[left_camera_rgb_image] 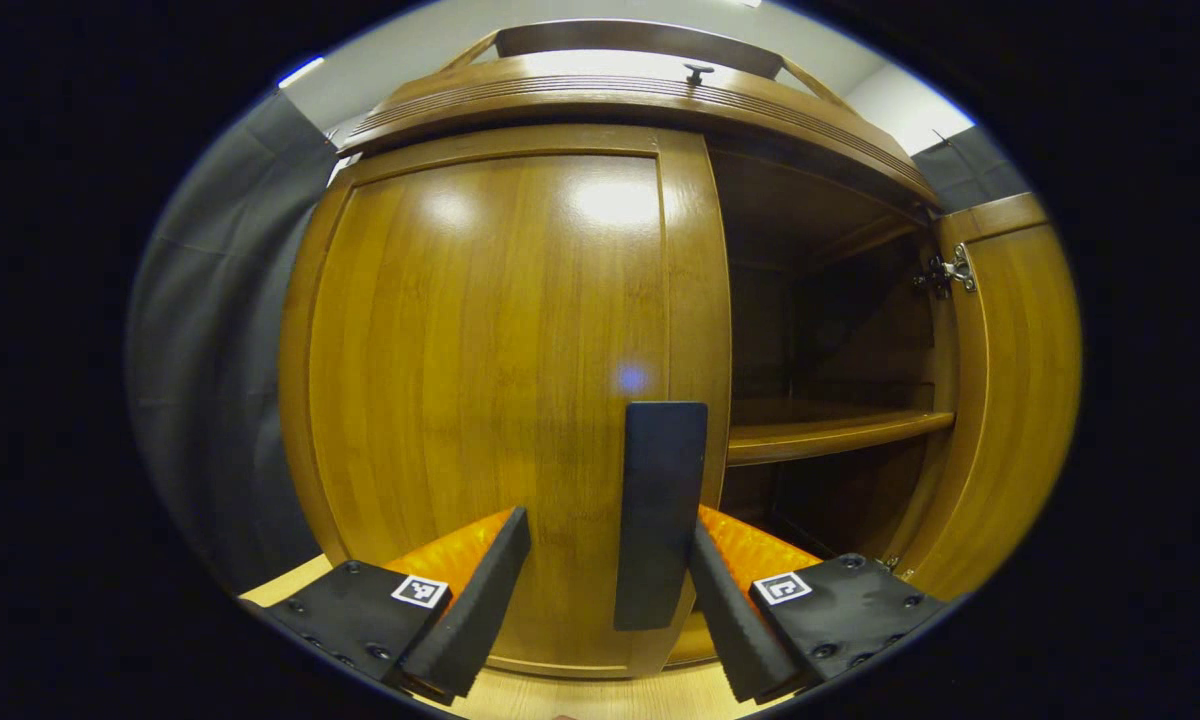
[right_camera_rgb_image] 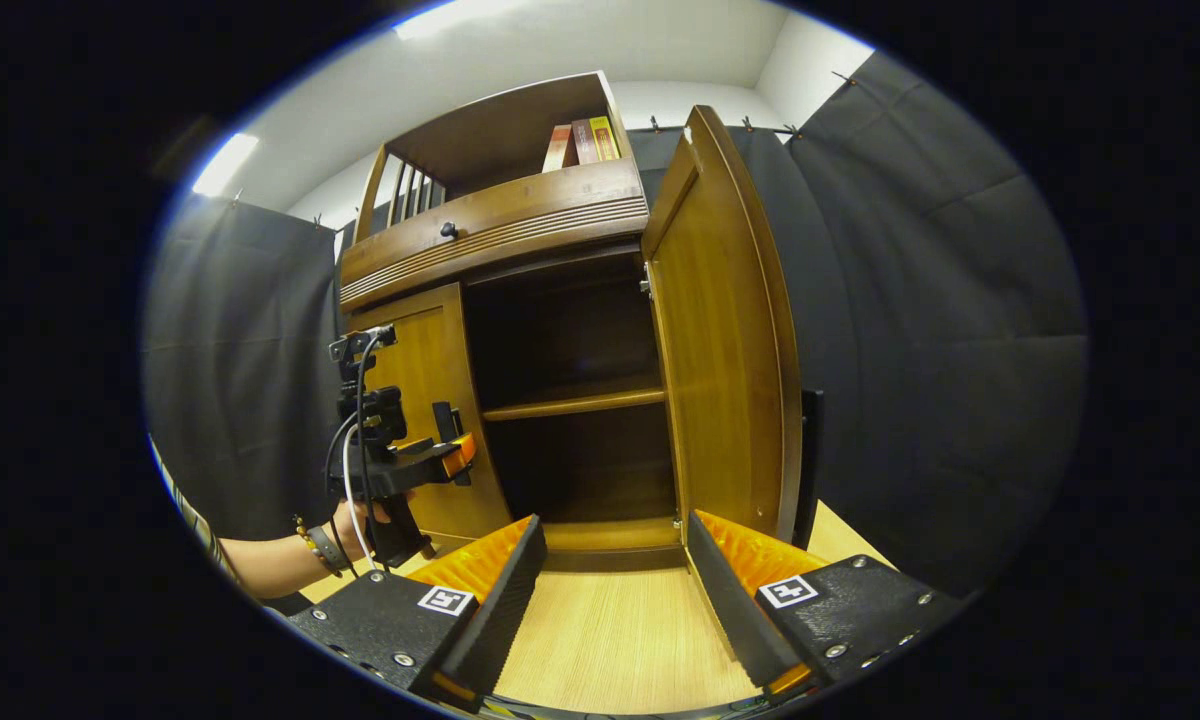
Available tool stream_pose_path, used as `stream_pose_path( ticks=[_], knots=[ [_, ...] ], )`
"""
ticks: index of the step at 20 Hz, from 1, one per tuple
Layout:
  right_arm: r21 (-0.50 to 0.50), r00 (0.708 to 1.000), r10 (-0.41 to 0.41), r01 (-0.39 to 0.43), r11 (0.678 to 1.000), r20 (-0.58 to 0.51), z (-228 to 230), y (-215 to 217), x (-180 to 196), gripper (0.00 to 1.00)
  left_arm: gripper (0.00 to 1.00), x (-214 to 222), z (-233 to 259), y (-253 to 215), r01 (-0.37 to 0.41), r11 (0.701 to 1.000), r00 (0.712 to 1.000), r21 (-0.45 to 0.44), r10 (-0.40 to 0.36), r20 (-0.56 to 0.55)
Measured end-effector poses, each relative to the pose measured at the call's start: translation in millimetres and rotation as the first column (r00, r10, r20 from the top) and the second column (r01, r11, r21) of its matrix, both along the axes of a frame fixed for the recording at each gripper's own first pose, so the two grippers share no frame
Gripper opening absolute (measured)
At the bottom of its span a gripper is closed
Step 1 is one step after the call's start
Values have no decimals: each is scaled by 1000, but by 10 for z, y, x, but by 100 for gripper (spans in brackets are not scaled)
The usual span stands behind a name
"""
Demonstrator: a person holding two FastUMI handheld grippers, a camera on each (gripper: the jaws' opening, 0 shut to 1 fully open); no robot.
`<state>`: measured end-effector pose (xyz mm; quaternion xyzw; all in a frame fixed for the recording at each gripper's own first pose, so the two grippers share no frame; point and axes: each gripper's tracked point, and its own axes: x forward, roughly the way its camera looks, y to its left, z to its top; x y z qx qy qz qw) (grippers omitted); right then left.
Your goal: Open the right door of the double-door shoe cabinet with the right hand, and open the left door with the left hand.
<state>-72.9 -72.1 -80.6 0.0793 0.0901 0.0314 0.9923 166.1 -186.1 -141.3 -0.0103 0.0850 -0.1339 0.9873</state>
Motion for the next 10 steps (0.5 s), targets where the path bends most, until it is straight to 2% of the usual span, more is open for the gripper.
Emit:
stream_pose_path(
  ticks=[3, 6, 8, 9, 10],
  knots=[
    [-1, 1000, -8, 8, 1000, -3, -5, -23, 18, 100, 81, 11, 0, -44, 12, 1000, 1000, -9, -12, -4],
    [4, 1000, -8, 8, 1000, -11, -20, -6, 0, 100, 60, -22, 4, -188, 45, 998, 999, -46, -45, -11],
    [-5, 1000, -8, 8, 1000, -14, -27, 13, -26, 100, 46, -18, 4, -170, 20, 1000, 1000, -21, -20, -12],
    [-10, 1000, -8, 8, 1000, -14, -36, 21, -35, 100, 39, -8, 7, -176, 12, 999, 1000, -37, -13, -19],
    [-15, 1000, -8, 7, 1000, -15, -33, 33, -48, 89, 38, 5, 9, -182, 7, 999, 1000, -54, -9, -30]
  ],
)
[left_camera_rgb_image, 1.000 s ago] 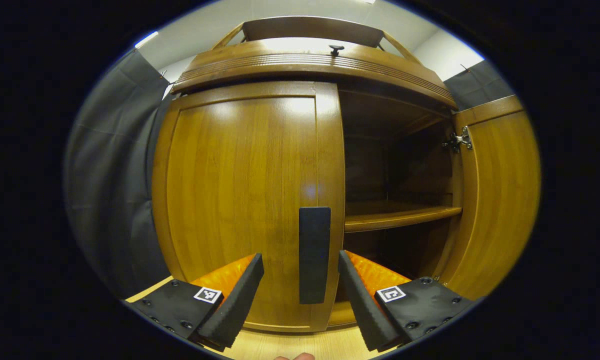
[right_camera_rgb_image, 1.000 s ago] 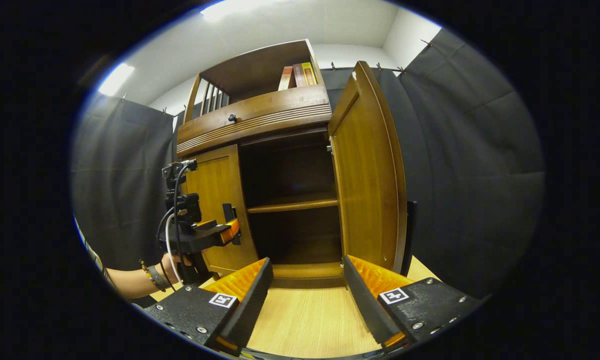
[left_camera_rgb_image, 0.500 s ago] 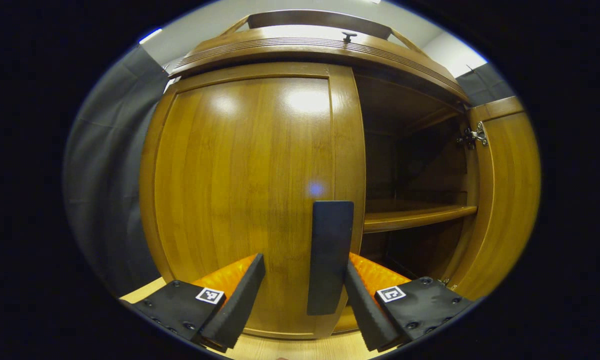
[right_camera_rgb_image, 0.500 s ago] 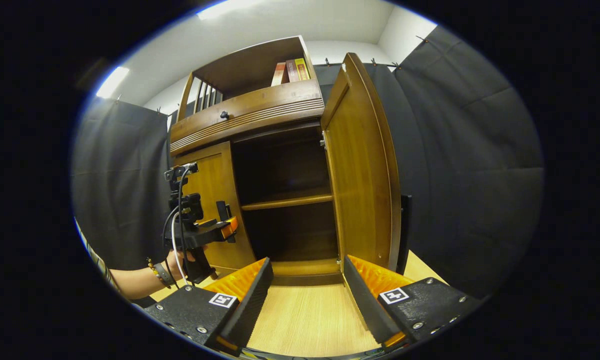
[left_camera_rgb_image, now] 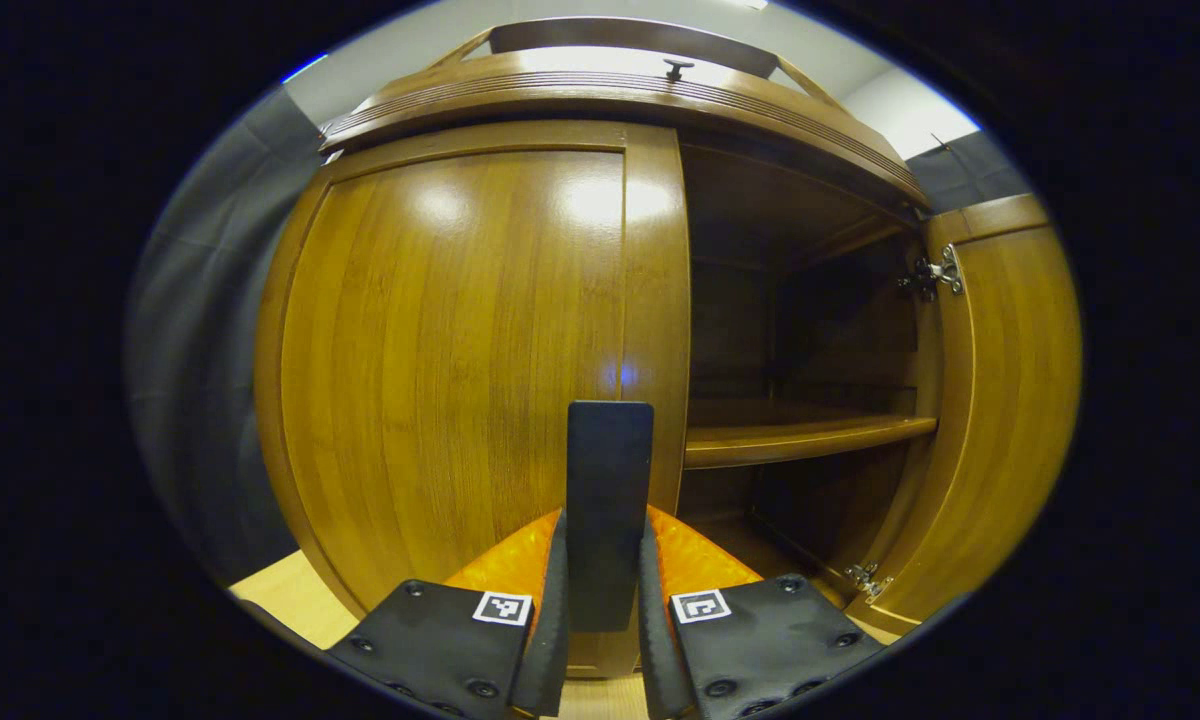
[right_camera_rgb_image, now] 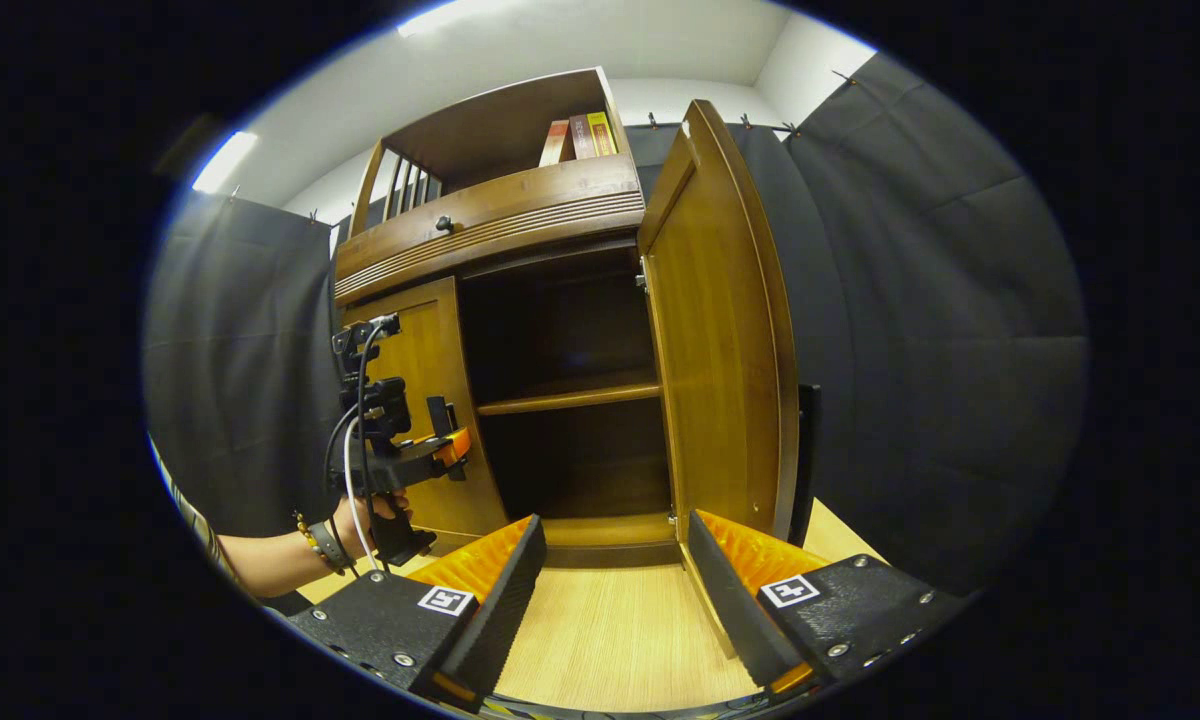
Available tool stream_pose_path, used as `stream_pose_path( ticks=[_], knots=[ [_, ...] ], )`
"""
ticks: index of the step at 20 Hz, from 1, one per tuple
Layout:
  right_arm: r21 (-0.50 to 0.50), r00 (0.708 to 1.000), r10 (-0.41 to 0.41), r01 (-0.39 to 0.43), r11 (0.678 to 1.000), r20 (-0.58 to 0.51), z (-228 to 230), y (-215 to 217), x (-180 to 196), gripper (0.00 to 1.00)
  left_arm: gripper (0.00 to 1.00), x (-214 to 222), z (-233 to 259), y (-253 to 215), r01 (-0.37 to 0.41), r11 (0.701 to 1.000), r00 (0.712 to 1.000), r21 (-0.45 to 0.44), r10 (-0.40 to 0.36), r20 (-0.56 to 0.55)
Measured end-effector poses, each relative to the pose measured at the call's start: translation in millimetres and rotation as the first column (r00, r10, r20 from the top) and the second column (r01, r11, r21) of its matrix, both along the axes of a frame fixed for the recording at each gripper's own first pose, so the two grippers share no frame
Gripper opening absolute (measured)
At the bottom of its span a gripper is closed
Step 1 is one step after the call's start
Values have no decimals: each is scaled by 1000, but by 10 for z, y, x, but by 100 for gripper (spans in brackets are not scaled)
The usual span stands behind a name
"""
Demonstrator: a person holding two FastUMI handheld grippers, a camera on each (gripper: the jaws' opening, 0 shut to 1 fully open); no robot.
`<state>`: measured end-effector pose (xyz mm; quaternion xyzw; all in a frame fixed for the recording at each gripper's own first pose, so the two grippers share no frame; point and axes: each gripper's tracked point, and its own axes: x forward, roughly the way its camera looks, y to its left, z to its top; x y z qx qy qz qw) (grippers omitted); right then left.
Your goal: Open the right door of the double-door shoe cabinet with the right hand, and open the left door with the left hand.
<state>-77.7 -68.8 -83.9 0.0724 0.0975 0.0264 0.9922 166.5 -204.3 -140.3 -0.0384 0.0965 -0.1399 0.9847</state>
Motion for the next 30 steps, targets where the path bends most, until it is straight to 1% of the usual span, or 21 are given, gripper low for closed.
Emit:
stream_pose_path(
  ticks=[3, 4, 5, 7, 9, 11, 14, 15, 19, 20, 24, 27, 28, 30],
  knots=[
    [-6, 1000, 8, -8, 1000, -8, -18, 49, -51, 89, 33, -77, -29, 37, 8, 999, 1000, 53, -8, -6],
    [-10, 1000, 8, -8, 1000, -13, -32, 61, -72, 89, 34, -109, -11, 54, 15, 998, 1000, 56, -14, -6],
    [-17, 1000, 6, -7, 1000, -16, -44, 65, -92, 100, 34, -146, 16, 56, 21, 999, 1000, 45, -20, -11],
    [-24, 1000, 6, -6, 1000, -16, -38, 80, -112, 100, 34, -256, 39, 110, 31, 999, 999, 34, -30, -19],
    [-18, 1000, 12, -12, 1000, -17, -38, 129, -126, 100, 34, -382, 69, 169, 44, 998, 999, 53, -43, -16],
    [-17, 1000, 20, -21, 1000, -16, -40, 182, -147, 100, 33, -552, 112, 260, 58, 997, 998, 51, -57, -14],
    [-20, 999, 37, -37, 999, -14, -39, 261, -167, 100, 34, -789, 195, 446, 62, 997, 998, 51, -62, -14],
    [-20, 999, 42, -43, 999, -14, -42, 285, -150, 100, 33, -878, 202, 508, 61, 997, 998, 53, -60, -13],
    [-9, 997, 73, -73, 997, -8, -21, 409, -92, 100, 32, -1100, 259, 762, 31, 999, 999, 41, -31, -18],
    [-6, 996, 84, -84, 996, -6, -12, 448, -67, 100, 34, -1160, 278, 834, 21, 999, 1000, 46, -21, -16],
    [3, 992, 130, -130, 992, 5, 0, 646, 56, 100, 34, -1412, 339, 1151, -13, 998, 1000, 65, 13, -13],
    [29, 986, 167, -167, 986, 14, 9, 857, 160, 100, 31, -1534, 364, 1428, -42, 997, 999, 62, 44, -25],
    [35, 985, 173, -173, 984, 17, 19, 915, 171, 89, 31, -1576, 380, 1540, -60, 996, 998, 66, 62, -25],
    [31, 984, 177, -178, 984, 20, 29, 1013, 216, 89, 33, -1684, 429, 1782, -113, 992, 993, 64, 114, -28]
  ],
)
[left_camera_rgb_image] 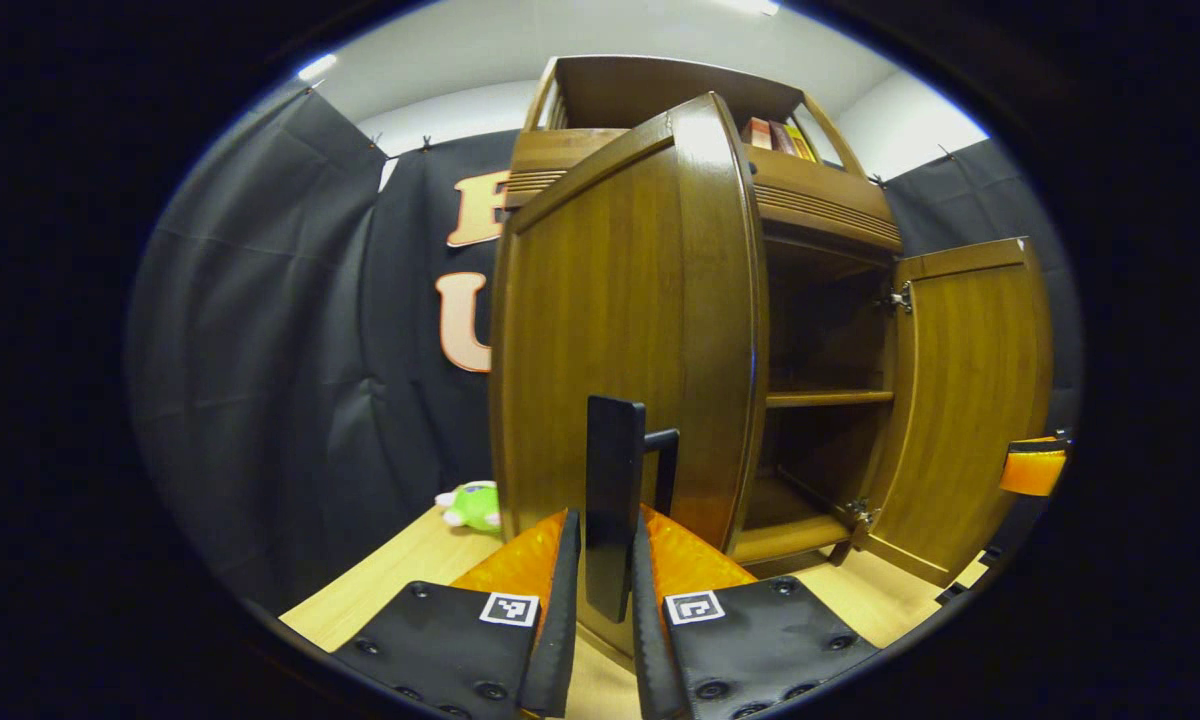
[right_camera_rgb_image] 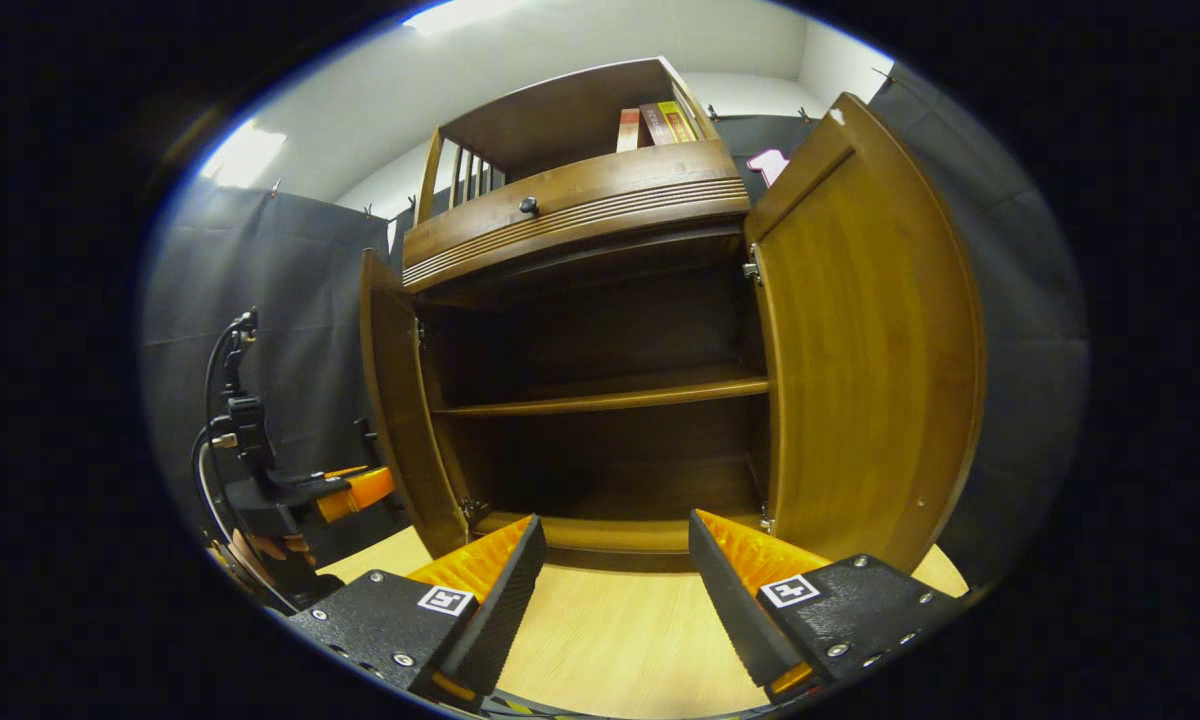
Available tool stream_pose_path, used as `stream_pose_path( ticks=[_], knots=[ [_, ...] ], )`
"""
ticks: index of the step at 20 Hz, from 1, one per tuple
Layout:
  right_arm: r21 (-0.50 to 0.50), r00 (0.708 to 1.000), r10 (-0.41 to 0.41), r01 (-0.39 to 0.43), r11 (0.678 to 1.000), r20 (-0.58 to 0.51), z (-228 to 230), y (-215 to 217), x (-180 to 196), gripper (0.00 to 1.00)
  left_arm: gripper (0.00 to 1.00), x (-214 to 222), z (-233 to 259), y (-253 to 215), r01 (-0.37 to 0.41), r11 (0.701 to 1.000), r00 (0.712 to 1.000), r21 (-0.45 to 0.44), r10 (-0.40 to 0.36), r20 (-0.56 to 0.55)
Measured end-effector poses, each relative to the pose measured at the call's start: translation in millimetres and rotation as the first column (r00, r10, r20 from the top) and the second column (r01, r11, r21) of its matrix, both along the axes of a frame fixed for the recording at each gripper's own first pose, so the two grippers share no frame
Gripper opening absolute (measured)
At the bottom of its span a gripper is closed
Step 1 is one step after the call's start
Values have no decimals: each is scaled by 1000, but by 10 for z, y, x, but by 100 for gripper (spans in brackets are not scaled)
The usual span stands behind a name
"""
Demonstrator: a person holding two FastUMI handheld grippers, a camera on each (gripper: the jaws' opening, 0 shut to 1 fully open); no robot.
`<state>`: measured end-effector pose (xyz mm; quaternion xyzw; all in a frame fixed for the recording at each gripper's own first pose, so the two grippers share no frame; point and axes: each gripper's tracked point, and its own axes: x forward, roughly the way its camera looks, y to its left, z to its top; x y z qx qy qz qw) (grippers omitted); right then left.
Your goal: Open the right door of the double-door shoe cabinet with the right hand, and open the left door with the left hand.
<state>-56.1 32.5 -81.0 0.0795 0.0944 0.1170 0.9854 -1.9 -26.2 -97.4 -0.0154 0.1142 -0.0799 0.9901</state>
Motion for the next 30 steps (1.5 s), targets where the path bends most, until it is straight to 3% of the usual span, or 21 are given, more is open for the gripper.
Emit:
stream_pose_path(
  ticks=[1, 2, 4, 5, 6, 7, 9, 10, 15, 17, 19, 20, 21, 22, 23, 24, 28, 29, 30],
  knots=[
    [-8, 1000, 1, -1, 1000, 4, 3, 44, 26, 89, 27, 16, -24, 109, -21, 1000, 1000, 11, 21, 1],
    [-14, 1000, 3, -3, 1000, 7, 10, 102, 45, 100, 21, -9, -23, 191, -26, 999, 1000, 25, 26, 4],
    [-14, 1000, 10, -10, 1000, 7, 12, 207, 73, 100, 19, -33, 1, 339, -42, 999, 999, 33, 42, 11],
    [-10, 1000, 14, -14, 1000, 7, 18, 273, 77, 89, 18, -50, 19, 419, -45, 998, 999, 32, 44, 17],
    [-6, 1000, 17, -17, 1000, 7, 24, 338, 79, 89, 16, -51, 17, 482, -41, 999, 999, 29, 40, 16],
    [-3, 1000, 20, -20, 1000, 8, 25, 398, 88, 100, 14, -51, 26, 553, -30, 999, 999, 24, 29, 19],
    [6, 1000, 20, -20, 1000, 15, 46, 513, 108, 100, 15, -75, 30, 639, 8, 1000, 1000, 5, -8, 24],
    [11, 1000, 19, -19, 1000, 17, 60, 571, 114, 89, 14, -68, 28, 697, 17, 1000, 1000, -6, -17, 24],
    [5, 999, 3, -3, 1000, 37, 121, 781, 121, 89, 14, -25, 33, 1033, 23, 999, 998, -33, -21, 57],
    [-6, 999, -9, 10, 1000, 40, 124, 837, 126, 89, 12, 5, 10, 1140, 37, 999, 997, -28, -35, 72],
    [-7, 999, -19, 19, 1000, 40, 123, 888, 124, 89, 2, 13, 1, 1214, 66, 998, 995, -8, -65, 82],
    [-5, 999, -23, 23, 1000, 42, 126, 920, 126, 89, 8, 16, 1, 1249, 82, 997, 993, -5, -81, 87],
    [-5, 999, -25, 26, 1000, 41, 126, 941, 127, 100, 8, 31, 7, 1290, 97, 995, 991, -4, -96, 93],
    [-8, 999, -27, 28, 1000, 39, 118, 973, 126, 77, 0, 51, 16, 1318, 109, 994, 989, -3, -108, 101],
    [-12, 999, -28, 29, 1000, 37, 113, 993, 123, 100, 1, 65, 12, 1355, 122, 992, 987, -6, -121, 107],
    [-15, 999, -28, 29, 999, 35, 107, 1020, 115, 100, 8, 76, 18, 1391, 136, 991, 985, -12, -134, 110],
    [-23, 999, -28, 28, 999, 21, 73, 1050, 104, 97, 8, 80, -15, 1580, 176, 984, 980, -35, -171, 100],
    [-20, 999, -27, 28, 999, 18, 76, 1050, 108, 96, 16, 52, -15, 1633, 171, 985, 981, -39, -166, 95],
    [-16, 999, -30, 30, 999, 20, 82, 1044, 119, 95, 8, 1, -28, 1705, 162, 986, 984, -40, -158, 85]
  ],
)
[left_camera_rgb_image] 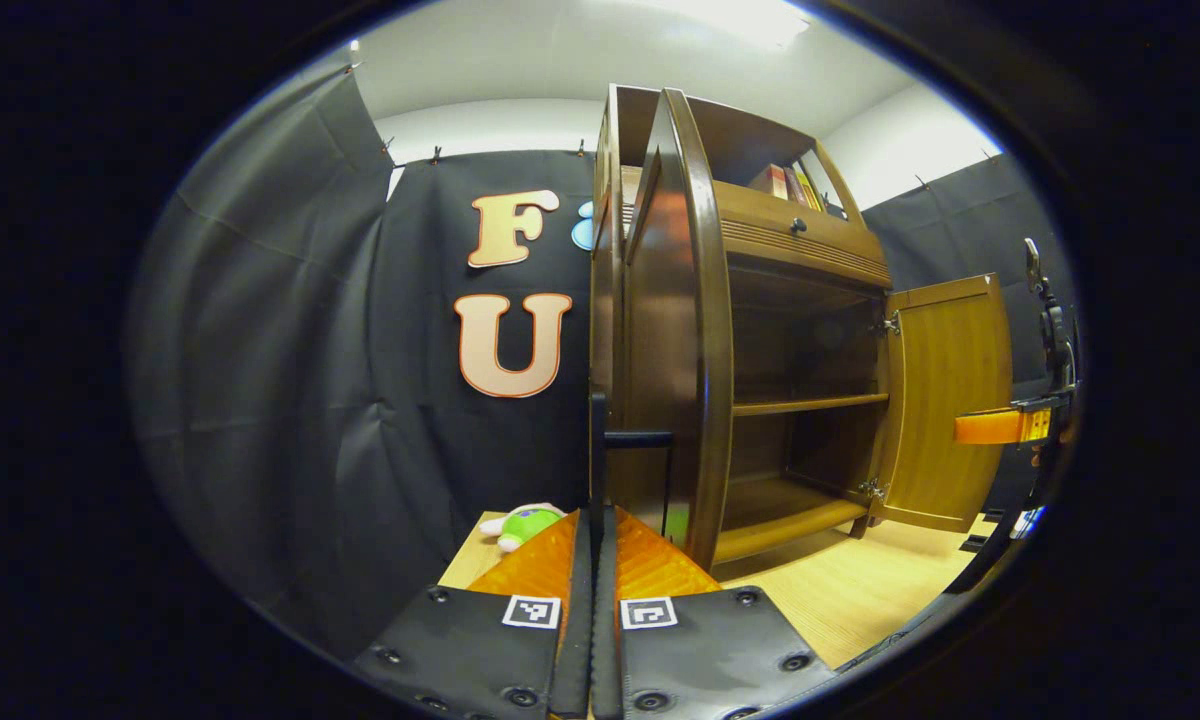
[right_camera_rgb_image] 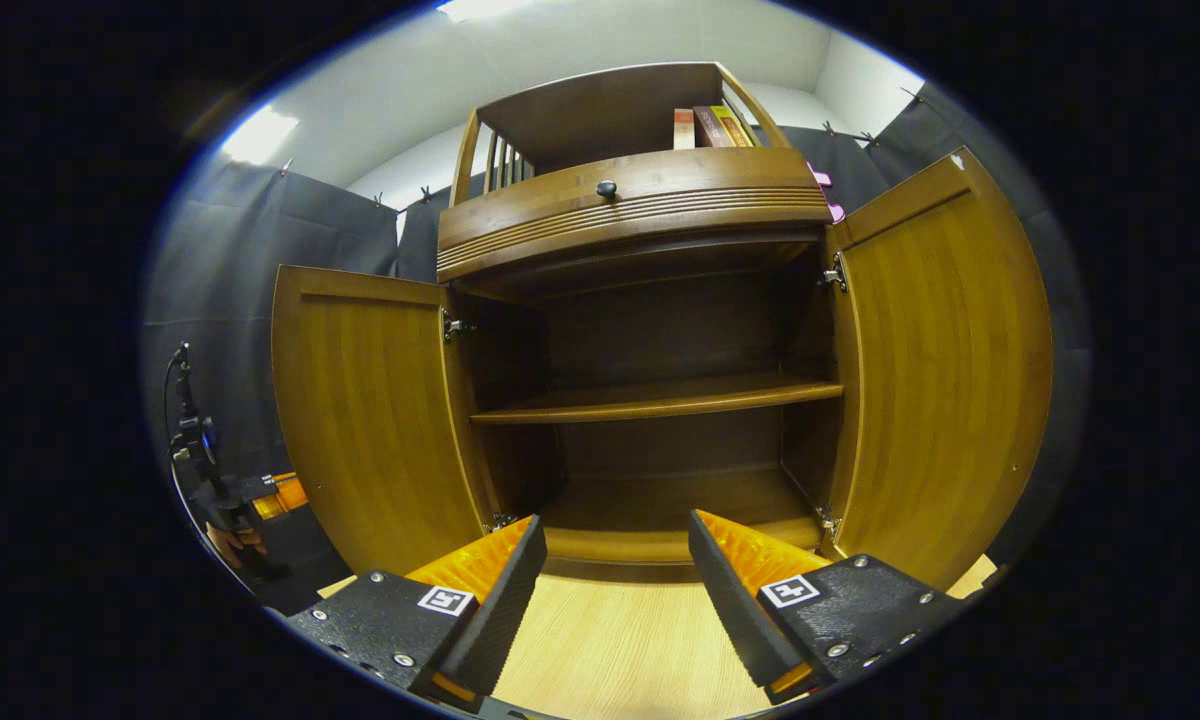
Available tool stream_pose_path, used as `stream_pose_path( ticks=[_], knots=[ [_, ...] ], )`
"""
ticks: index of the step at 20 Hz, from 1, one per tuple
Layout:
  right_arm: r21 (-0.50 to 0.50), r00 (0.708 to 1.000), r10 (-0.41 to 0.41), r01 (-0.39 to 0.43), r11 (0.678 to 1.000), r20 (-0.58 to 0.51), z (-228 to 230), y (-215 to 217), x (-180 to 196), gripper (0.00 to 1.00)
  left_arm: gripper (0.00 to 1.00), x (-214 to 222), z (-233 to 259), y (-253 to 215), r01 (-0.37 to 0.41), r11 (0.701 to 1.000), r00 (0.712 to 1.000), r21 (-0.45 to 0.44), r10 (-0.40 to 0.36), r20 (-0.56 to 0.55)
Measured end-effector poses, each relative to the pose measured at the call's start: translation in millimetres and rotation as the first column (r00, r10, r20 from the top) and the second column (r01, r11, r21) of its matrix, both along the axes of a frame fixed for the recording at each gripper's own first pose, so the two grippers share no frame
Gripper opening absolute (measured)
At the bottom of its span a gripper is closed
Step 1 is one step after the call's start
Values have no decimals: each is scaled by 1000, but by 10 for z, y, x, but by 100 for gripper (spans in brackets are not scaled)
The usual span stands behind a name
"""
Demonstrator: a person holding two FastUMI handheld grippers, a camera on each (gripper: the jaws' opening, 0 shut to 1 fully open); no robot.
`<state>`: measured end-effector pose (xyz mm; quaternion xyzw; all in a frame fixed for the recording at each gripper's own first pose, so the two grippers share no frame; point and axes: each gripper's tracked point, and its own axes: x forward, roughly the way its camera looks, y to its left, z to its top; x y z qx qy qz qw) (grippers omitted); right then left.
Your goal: Open the right door of the double-door shoe cabinet with the right hand, and open the left door with the left hand.
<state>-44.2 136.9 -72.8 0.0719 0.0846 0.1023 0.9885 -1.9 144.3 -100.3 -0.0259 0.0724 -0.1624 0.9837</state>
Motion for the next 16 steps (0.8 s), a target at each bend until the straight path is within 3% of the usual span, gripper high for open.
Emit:
stream_pose_path(
  ticks=[1, 3, 7, 9, 10, 16],
  knots=[
    [4, 1000, -5, 5, 1000, 4, 9, -14, 15, 95, 2, -80, -9, 64, -12, 1000, 1000, 0, 12, -8],
    [5, 1000, -9, 9, 1000, 6, 2, -59, 56, 93, 15, -256, -9, 140, -41, 999, 999, 32, 41, -24],
    [20, 1000, 4, -4, 1000, 9, 6, -153, 152, 89, 15, -578, 281, 45, -92, 994, 996, 50, 92, 0],
    [28, 1000, 18, -18, 999, 7, 6, -221, 160, 89, 15, -652, 467, -129, -104, 993, 994, 47, 103, 24],
    [31, 1000, 24, -24, 999, 5, 5, -254, 163, 100, 14, -654, 556, -234, -104, 993, 994, 52, 101, 41],
    [5, 1000, 5, -5, 1000, 19, 73, -706, 59, 100, 15, -548, 555, -1264, -68, 994, 997, -80, 70, 21]
  ],
)
